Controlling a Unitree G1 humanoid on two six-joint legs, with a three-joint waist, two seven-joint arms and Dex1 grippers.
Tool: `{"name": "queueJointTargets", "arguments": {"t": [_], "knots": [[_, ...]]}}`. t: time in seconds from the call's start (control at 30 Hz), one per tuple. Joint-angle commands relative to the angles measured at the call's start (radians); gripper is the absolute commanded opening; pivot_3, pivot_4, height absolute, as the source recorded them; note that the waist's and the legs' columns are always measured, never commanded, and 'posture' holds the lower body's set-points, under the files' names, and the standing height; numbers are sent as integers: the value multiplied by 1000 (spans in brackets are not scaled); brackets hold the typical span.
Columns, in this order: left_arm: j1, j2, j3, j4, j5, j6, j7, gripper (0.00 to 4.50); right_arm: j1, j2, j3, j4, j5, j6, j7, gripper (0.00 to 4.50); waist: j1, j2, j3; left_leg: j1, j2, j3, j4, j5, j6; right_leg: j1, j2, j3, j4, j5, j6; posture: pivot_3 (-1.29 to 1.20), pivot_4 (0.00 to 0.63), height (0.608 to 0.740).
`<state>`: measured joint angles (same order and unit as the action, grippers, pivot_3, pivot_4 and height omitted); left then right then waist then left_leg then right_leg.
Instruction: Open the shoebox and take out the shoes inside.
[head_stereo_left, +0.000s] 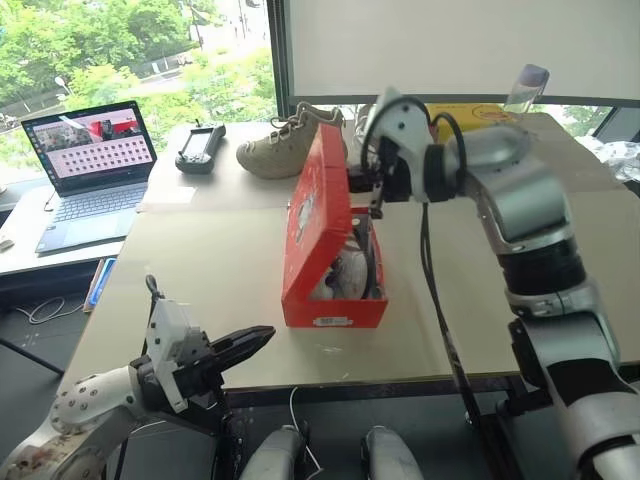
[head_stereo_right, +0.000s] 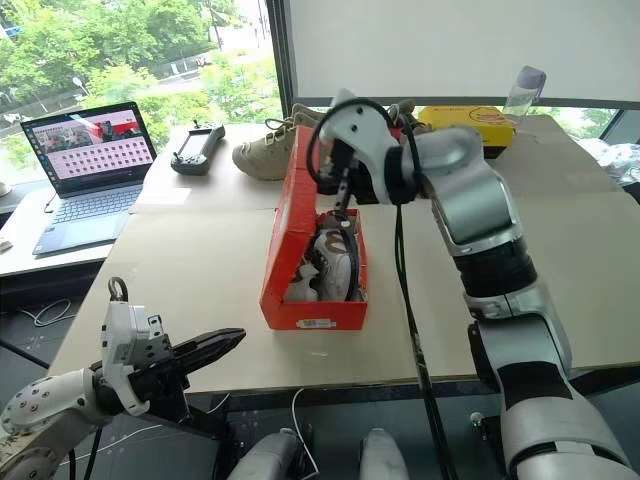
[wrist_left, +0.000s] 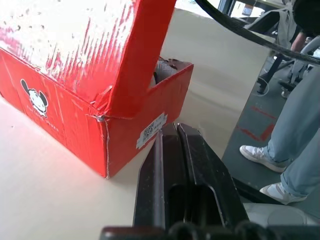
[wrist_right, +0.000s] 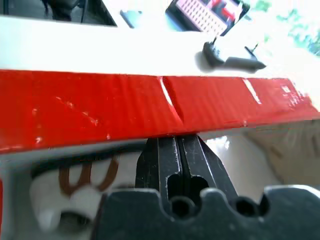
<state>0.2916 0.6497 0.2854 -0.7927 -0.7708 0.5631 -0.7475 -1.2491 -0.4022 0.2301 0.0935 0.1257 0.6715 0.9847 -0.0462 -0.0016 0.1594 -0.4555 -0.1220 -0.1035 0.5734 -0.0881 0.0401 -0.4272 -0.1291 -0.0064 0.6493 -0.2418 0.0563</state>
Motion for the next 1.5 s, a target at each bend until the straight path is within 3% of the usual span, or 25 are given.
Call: {"name": "queueJointTargets", "arguments": {"t": [0.03,0.17,0.53,0.7,0.83,1.03,1.17,1.47,1.5], "knots": [[-1,3,-2,-12,3,-33,-2,54,-106,125,-108,48,77,5,-115,0,2,0,0,1,0,0,0,0,0,-1,1,-1,0,0,0,0,150,732],[0,2,-10,-6,7,-42,0,54,-118,217,-126,200,57,-23,-231,0,16,-1,-1,5,-1,0,-1,0,0,0,6,0,0,3,-6,0,150,732],[-22,21,23,22,10,-52,2,54,-42,108,-63,248,-2,-59,-186,0,30,0,0,8,-1,4,-4,0,-1,-1,7,6,0,3,-9,0,150,732],[-200,176,80,225,-41,-17,-164,54,86,-37,29,58,1,43,-45,0,32,0,0,8,0,3,-4,0,-1,-1,8,5,0,-1,-4,0,150,732],[-382,291,28,491,5,-34,-333,54,143,-83,59,-13,4,125,-27,0,23,1,1,8,0,4,-4,0,-1,-1,7,6,1,-2,-2,0,150,732],[-645,296,-140,821,122,-102,-534,54,213,-105,106,-51,-49,174,-83,0,16,1,1,8,-1,5,-5,0,-1,-1,4,5,-1,-2,-2,0,150,732],[-837,233,-234,1069,201,-149,-637,0,251,-91,110,-65,-62,229,-134,1353,25,-1,1,8,-2,5,-4,0,-1,-1,4,4,-1,6,0,0,150,732],[-1041,114,-271,1241,269,-242,-727,0,287,-123,123,-106,-117,323,-224,4454,23,-2,2,-1,-3,4,1,0,0,-3,6,5,-2,10,3,0,150,732],[-1051,105,-266,1254,266,-245,-734,0,289,-124,127,-106,-119,339,-229,4483,21,-2,2,-1,-3,4,1,0,0,-3,6,5,-2,10,3,0,150,732]]}}
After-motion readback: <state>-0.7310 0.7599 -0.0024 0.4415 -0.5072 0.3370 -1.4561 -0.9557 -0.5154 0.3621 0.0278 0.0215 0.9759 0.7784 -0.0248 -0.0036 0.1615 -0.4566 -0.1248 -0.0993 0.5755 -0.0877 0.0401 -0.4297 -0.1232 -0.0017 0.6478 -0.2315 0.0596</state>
